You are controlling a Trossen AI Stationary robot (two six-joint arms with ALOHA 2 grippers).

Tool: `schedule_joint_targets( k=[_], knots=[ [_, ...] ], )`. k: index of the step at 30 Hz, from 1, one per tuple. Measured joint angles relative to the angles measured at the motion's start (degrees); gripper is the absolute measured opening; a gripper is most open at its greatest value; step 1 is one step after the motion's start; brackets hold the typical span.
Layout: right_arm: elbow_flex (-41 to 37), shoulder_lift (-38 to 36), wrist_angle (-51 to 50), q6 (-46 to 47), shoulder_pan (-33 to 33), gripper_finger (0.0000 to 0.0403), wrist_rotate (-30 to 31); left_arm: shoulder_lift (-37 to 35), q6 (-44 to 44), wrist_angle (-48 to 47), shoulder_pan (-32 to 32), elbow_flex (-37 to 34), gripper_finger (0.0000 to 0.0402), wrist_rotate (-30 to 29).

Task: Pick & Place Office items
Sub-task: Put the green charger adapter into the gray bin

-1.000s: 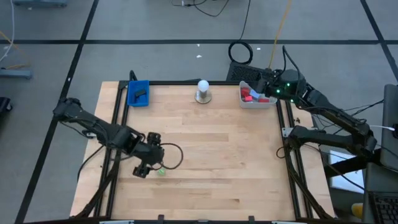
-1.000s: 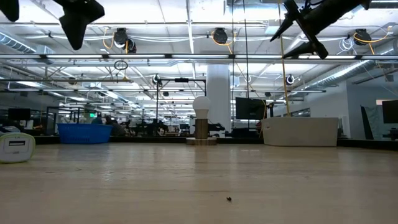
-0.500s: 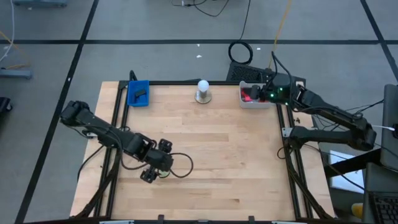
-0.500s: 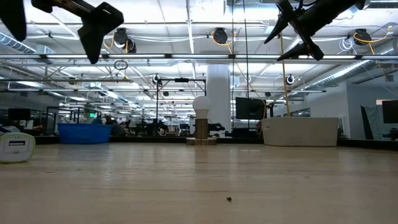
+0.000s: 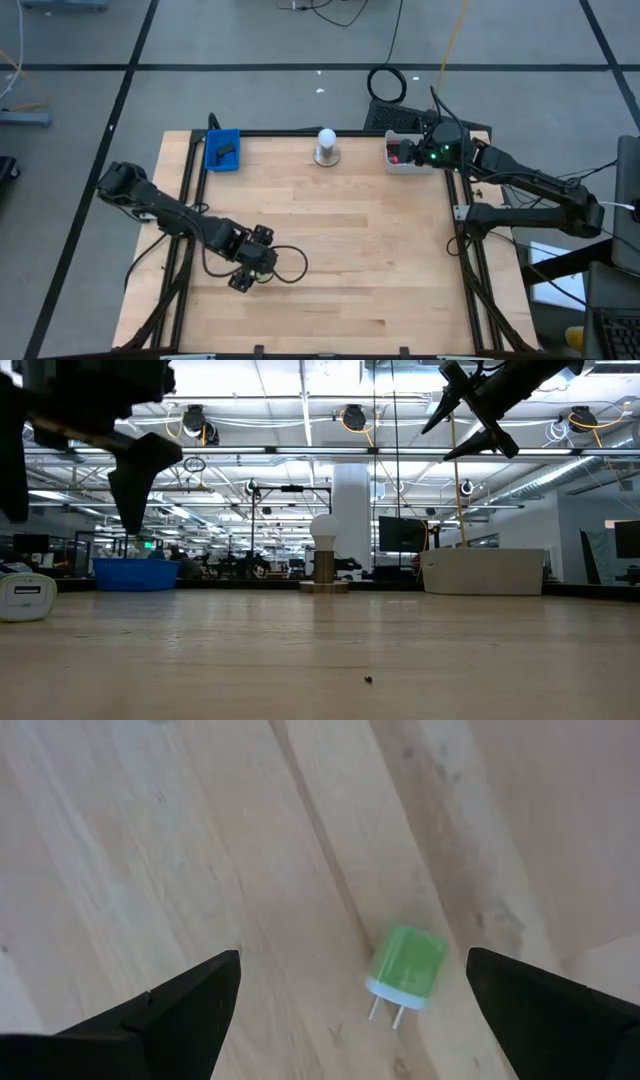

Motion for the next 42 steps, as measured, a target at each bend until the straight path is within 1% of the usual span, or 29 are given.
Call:
schedule_joint_targets(
  k=[6, 15, 19, 25, 33, 36, 39, 42],
  knots=[
    [0.0, 0.02, 0.0, -0.01, 0.01, 0.0279, 0.16, 0.0, -0.19, 4.54, -1.5, -4.43, 0.0392, -1.62],
    [0.0, 0.02, 0.0, -0.01, 0.01, 0.0279, 0.16, 0.0, -0.71, 9.95, -4.74, -8.25, 0.0392, -2.67],
    [0.0, 0.02, 0.0, -0.01, 0.01, 0.0279, 0.16, 0.0, -0.78, 11.61, -5.56, -8.97, 0.0392, -2.87],
    [0.0, 0.02, 0.02, -0.01, 0.03, 0.0279, 0.16, 0.0, 0.29, 12.45, -5.77, -9.08, 0.0392, -4.73],
    [0.0, 0.02, 0.02, -0.01, 0.03, 0.0279, 0.16, 0.0, 3.39, 14.57, -5.76, -9.08, 0.0392, -3.23],
    [0.0, 0.02, 0.04, -0.01, 0.03, 0.0279, 0.16, 1.61, 4.1, 14.64, -5.4, -9.06, 0.0392, -1.99],
    [0.0, 0.02, 0.04, -0.01, 0.03, 0.0279, 0.16, 5.27, 4.41, 14.7, -5.42, -9.06, 0.0392, -0.21],
    [0.0, 0.02, 0.23, -0.01, 0.46, 0.0279, 0.17, 8.39, 4.79, 15.19, -5.73, -8.78, 0.0392, -0.28]
  ],
)
